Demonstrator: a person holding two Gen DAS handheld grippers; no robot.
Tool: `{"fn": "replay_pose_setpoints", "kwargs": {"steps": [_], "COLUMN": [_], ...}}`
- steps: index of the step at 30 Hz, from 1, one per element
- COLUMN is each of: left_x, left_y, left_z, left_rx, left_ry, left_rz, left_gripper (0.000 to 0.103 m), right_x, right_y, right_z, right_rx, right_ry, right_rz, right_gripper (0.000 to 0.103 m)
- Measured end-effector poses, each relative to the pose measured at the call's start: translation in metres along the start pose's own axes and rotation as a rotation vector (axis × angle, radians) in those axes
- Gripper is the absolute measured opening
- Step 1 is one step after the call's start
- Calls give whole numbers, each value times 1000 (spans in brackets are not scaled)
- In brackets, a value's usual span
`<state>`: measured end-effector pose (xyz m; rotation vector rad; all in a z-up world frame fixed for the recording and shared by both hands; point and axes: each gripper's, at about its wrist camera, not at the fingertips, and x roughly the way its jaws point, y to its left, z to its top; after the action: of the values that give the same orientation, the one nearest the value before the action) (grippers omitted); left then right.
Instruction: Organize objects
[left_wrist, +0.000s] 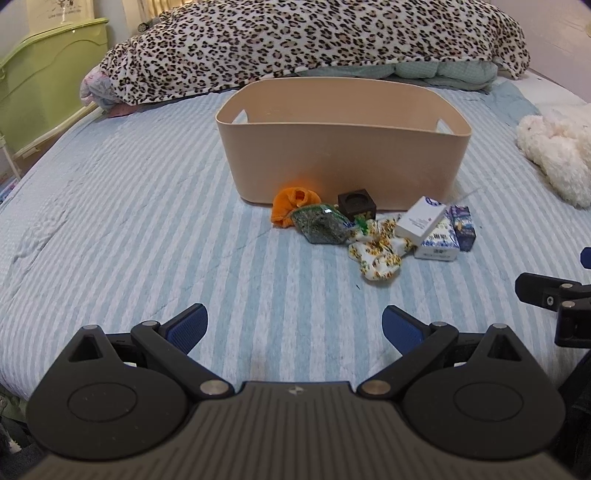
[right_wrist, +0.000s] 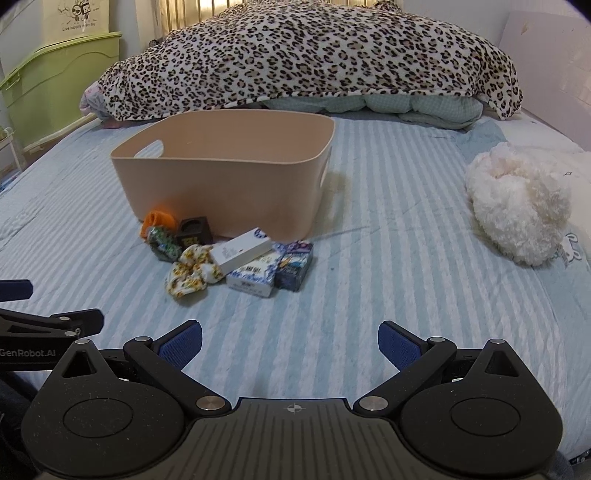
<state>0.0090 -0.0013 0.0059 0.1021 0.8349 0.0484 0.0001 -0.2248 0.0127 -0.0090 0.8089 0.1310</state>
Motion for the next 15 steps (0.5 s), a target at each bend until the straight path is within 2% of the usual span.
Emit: {"fn": "replay_pose_setpoints", "kwargs": {"steps": [8, 15], "left_x": [11, 37], "left_y": [-7, -12], "left_z": [23, 52], "left_rx": [3, -5], "left_ry": [3, 23], "left_rz": [12, 10], "left_gripper": [101, 101], "right_x": [16, 43], "right_y": [-11, -16], "right_z": [16, 38], "right_rx": [-5, -29], "right_ry": [-9, -23], "right_rz": [13, 11], "right_gripper": [103, 103]}}
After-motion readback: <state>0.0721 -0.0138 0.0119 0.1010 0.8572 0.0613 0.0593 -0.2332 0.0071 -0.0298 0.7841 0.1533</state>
